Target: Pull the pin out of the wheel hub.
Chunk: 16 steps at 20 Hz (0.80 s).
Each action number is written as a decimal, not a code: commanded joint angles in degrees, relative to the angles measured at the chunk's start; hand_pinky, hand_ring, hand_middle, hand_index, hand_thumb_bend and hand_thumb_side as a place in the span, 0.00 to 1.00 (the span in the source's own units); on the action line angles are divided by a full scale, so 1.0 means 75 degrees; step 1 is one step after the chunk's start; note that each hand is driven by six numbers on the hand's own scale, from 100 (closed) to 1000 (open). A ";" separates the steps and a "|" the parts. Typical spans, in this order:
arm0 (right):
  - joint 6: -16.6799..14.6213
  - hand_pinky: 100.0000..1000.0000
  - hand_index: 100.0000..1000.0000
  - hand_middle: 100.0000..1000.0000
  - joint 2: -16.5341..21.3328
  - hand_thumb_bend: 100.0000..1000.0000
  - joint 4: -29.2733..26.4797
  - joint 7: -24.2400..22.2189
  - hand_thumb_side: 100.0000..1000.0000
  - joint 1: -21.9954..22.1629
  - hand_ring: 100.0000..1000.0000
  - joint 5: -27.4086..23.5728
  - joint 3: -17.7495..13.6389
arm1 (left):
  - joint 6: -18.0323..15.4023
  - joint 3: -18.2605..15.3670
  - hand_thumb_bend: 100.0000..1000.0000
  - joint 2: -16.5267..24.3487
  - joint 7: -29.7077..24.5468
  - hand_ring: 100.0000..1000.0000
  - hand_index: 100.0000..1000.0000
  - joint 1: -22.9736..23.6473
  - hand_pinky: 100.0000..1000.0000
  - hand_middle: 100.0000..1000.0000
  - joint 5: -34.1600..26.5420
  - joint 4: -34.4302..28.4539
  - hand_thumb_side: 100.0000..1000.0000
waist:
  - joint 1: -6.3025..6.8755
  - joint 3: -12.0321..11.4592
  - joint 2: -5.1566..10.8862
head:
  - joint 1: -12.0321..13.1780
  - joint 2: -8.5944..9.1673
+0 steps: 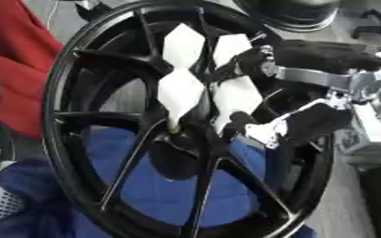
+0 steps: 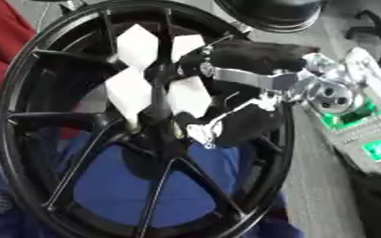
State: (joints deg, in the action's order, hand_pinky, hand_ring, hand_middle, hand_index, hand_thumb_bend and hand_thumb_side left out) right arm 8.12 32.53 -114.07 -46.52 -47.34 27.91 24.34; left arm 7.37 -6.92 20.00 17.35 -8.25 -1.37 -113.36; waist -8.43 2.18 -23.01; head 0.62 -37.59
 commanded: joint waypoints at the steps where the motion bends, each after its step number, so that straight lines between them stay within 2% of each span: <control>1: -0.0069 0.86 0.93 0.79 0.0178 0.05 -0.0070 -0.0106 0.40 -0.0075 0.85 0.0096 -0.0132 | -0.0011 0.0003 0.36 0.0021 -0.0047 0.70 0.61 -0.0043 0.67 0.53 0.0016 -0.0164 0.53 | 0.0076 0.0017 0.0125 | -0.0064 0.0133; 6: -0.0259 0.86 0.94 0.80 0.0208 0.10 -0.0070 -0.0322 0.38 -0.0077 0.86 0.0155 -0.0145 | -0.0005 0.0004 0.35 0.0003 -0.0061 0.70 0.61 -0.0041 0.67 0.53 0.0008 -0.0164 0.53 | 0.0076 0.0014 0.0129 | -0.0081 0.0139; 11: -0.0374 0.85 0.93 0.80 0.0249 0.17 -0.0070 -0.0434 0.30 -0.0062 0.87 0.0295 -0.0193 | 0.0000 0.0019 0.35 -0.0011 -0.0089 0.70 0.61 -0.0043 0.67 0.54 0.0003 -0.0164 0.53 | 0.0067 0.0014 0.0120 | -0.0080 0.0232; 14: -0.0374 0.85 0.93 0.80 0.0262 0.18 -0.0070 -0.0411 0.24 -0.0073 0.86 0.0441 -0.0213 | -0.0001 0.0032 0.35 -0.0018 -0.0108 0.70 0.61 -0.0052 0.67 0.54 -0.0002 -0.0164 0.53 | 0.0067 0.0006 0.0104 | -0.0099 0.0282; 16: -0.0348 0.85 0.93 0.80 0.0262 0.15 -0.0070 -0.0355 0.22 -0.0080 0.86 0.0541 -0.0217 | 0.0002 0.0040 0.34 -0.0025 -0.0123 0.70 0.61 -0.0055 0.67 0.54 -0.0004 -0.0164 0.53 | 0.0070 -0.0001 0.0090 | -0.0126 0.0328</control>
State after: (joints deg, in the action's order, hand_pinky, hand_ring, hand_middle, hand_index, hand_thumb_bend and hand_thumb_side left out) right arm 5.52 32.72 -114.07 -49.38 -47.34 31.20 23.64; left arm 7.51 -6.69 19.52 16.70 -8.25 -1.37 -113.36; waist -8.34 2.14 -23.28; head -0.10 -36.08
